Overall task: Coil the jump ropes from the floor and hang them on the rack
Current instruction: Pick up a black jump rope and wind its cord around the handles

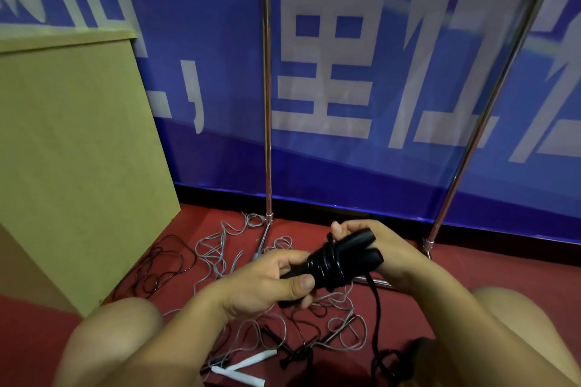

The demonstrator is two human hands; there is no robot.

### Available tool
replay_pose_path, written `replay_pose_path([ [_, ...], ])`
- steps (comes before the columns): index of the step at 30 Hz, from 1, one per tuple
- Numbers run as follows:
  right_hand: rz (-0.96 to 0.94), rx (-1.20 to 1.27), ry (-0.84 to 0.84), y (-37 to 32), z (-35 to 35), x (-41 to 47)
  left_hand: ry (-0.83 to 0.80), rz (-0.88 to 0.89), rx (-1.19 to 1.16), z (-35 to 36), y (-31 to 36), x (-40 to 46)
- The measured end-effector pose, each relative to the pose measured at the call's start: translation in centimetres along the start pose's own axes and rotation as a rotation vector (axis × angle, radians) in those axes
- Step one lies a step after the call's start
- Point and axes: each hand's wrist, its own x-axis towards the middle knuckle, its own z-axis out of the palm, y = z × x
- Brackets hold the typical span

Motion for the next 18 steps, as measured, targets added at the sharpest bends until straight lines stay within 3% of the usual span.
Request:
replay_pose_path([
  [4, 0.108, -0.066, -0.034, 0.4, 0.3, 0.1, 0.128, 0.053, -0.089, -0.1, -0.1, 0.4],
  [9, 0.131, -0.028, 0.056, 0.2, 0.6, 0.4, 0.291, 0.057, -0.118, -0.2, -0.4, 0.8],
  [14, 0.093, -0.083, 0.064, -0.1, 0.6, 0.1, 0.577, -0.036, -0.083, -0.5, -0.9, 1.6],
  [18, 0.129, -0.069, 0.089, 0.1, 0.4, 0.3, 0.694, -0.099, -0.048, -0.6, -1.3, 1.9],
])
